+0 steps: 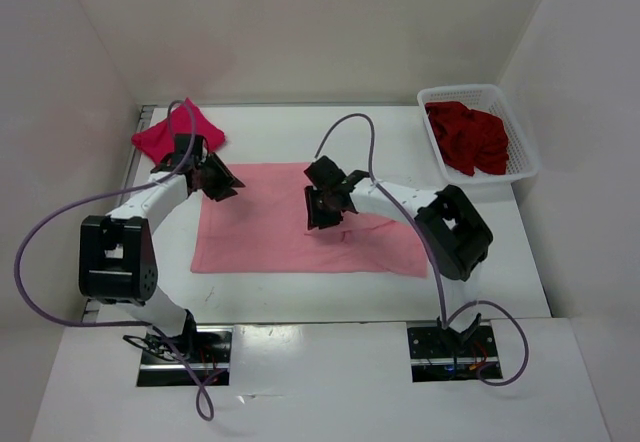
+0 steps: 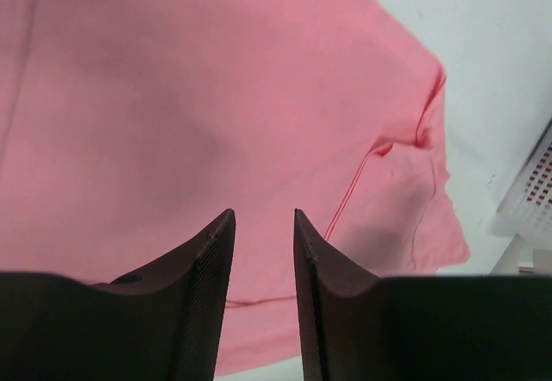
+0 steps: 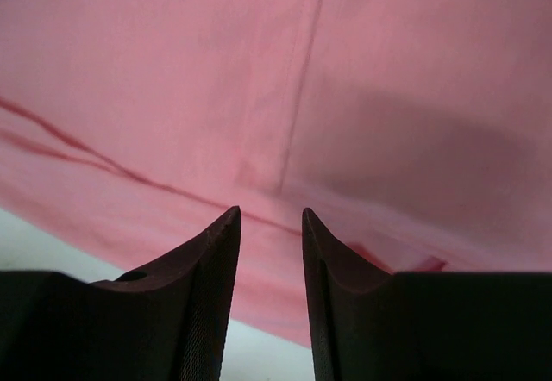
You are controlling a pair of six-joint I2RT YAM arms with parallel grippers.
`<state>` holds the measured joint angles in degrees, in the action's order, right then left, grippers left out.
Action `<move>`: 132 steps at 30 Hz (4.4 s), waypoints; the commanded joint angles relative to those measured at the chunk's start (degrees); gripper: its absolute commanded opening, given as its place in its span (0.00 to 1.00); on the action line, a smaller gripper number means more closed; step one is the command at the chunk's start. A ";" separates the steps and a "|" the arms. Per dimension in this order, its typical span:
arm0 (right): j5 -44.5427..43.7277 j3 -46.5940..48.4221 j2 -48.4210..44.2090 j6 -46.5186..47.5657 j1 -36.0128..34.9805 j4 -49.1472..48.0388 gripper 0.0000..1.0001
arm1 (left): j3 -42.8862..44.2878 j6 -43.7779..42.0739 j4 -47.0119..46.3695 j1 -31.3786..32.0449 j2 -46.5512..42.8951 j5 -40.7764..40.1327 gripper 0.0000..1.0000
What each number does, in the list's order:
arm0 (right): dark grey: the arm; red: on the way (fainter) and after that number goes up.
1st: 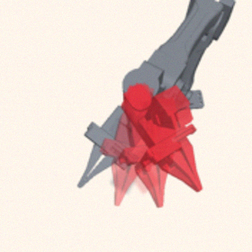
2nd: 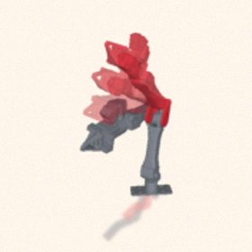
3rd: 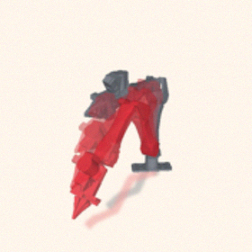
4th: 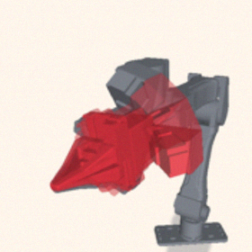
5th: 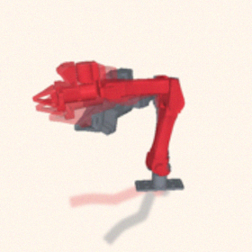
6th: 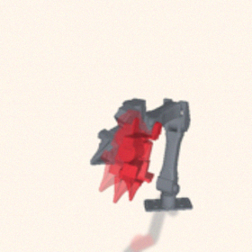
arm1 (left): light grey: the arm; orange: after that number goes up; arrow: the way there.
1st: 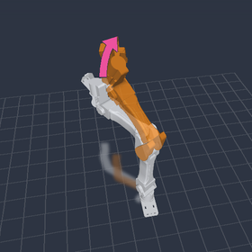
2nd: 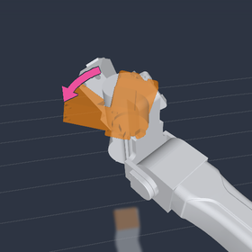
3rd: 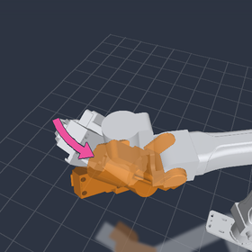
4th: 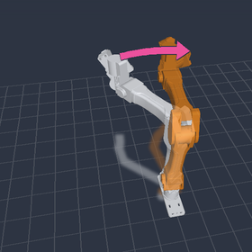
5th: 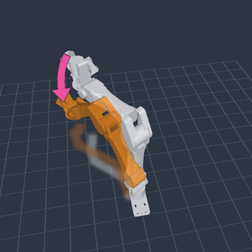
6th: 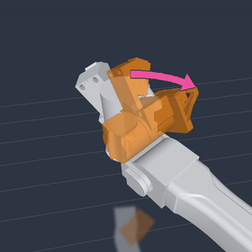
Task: Fold and stack the t-shirts
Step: Grap the side of the flattened tshirt furthest away from the robot with both arms, then fold the other side of the tshirt into a rectangle
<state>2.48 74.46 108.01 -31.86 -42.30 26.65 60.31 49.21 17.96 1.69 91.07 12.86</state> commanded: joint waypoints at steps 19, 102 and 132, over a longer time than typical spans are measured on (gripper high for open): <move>-12.41 10.10 9.58 3.73 -6.47 4.45 0.42 | 11.76 -1.66 -1.52 -6.53 13.43 -10.31 0.51; -7.84 48.06 24.97 8.92 32.11 10.52 0.00 | 29.60 -7.73 1.81 -4.42 32.33 -24.55 0.20; -4.33 -4.13 -21.25 4.17 32.64 8.84 0.00 | 2.71 -7.11 5.16 -10.82 -3.43 -14.89 0.00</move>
<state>-2.11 74.30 90.91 -26.52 -9.85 33.93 65.76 42.19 21.89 -6.42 89.45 -5.28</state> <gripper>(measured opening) 0.009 0.003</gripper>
